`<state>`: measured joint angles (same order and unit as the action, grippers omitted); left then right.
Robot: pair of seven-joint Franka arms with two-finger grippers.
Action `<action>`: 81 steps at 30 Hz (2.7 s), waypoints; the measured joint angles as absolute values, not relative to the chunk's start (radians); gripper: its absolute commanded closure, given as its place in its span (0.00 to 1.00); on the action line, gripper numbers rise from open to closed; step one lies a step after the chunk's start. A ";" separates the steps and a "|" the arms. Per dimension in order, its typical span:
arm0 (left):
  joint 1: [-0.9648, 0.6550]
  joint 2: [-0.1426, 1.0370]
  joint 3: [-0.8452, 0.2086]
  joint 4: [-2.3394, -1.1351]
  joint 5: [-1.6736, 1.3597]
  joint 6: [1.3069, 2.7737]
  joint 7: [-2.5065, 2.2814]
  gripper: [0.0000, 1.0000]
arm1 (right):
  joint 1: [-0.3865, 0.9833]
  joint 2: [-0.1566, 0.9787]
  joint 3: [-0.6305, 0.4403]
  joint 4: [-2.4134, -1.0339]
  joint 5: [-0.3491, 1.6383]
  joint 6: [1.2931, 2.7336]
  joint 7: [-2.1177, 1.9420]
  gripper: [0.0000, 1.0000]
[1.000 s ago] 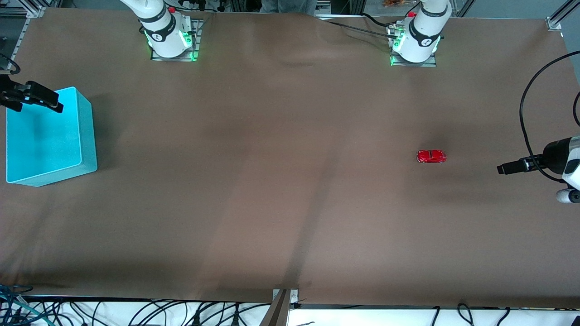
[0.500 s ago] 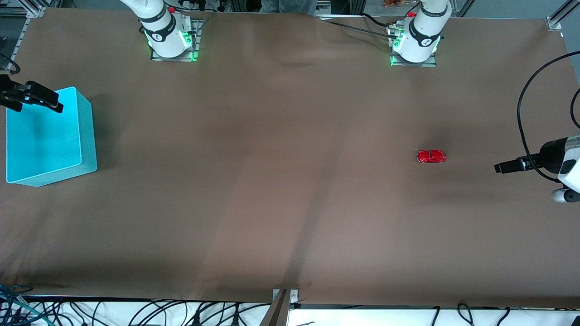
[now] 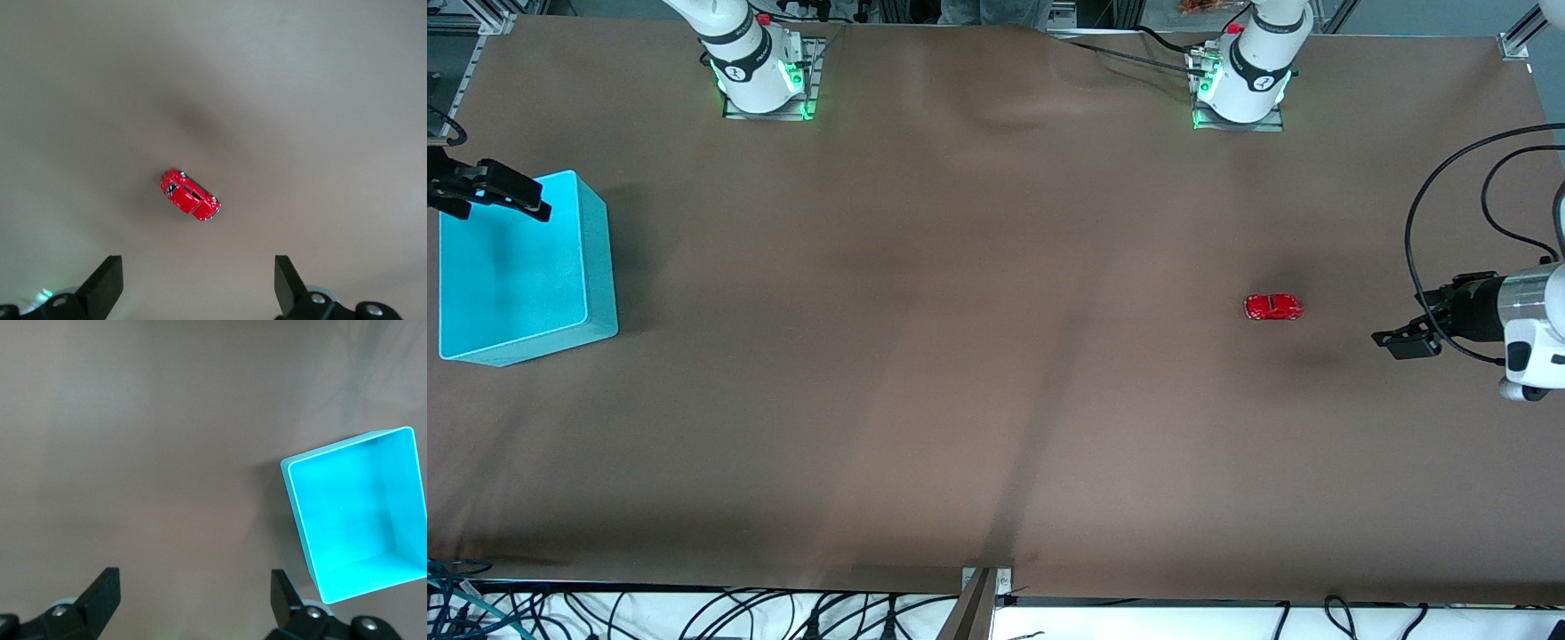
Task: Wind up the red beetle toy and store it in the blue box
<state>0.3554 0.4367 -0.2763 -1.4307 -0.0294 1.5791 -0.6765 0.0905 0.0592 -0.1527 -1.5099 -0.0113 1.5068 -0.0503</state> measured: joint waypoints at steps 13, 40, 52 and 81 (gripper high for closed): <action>0.358 0.447 -0.274 -1.654 -0.030 1.762 -1.098 0.00 | 0.091 0.059 -0.153 -1.510 -0.011 1.507 -0.050 0.00; 0.367 0.447 -0.275 -1.977 -0.032 2.156 -1.468 0.00 | 0.091 0.059 -0.153 -1.510 -0.011 1.507 -0.050 0.00; 0.367 0.447 -0.275 -2.050 -0.032 2.202 -1.499 0.00 | 0.091 0.059 -0.153 -1.510 -0.011 1.507 -0.050 0.00; 0.358 0.455 -0.278 -2.129 -0.032 2.285 -1.546 1.00 | 0.091 0.059 -0.153 -1.510 -0.011 1.507 -0.050 0.00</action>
<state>0.3579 0.4552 -0.2782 -2.1294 -0.0324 2.2854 -1.5464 0.0905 0.0592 -0.1527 -1.5099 -0.0113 1.5068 -0.0503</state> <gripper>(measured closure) 0.361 0.000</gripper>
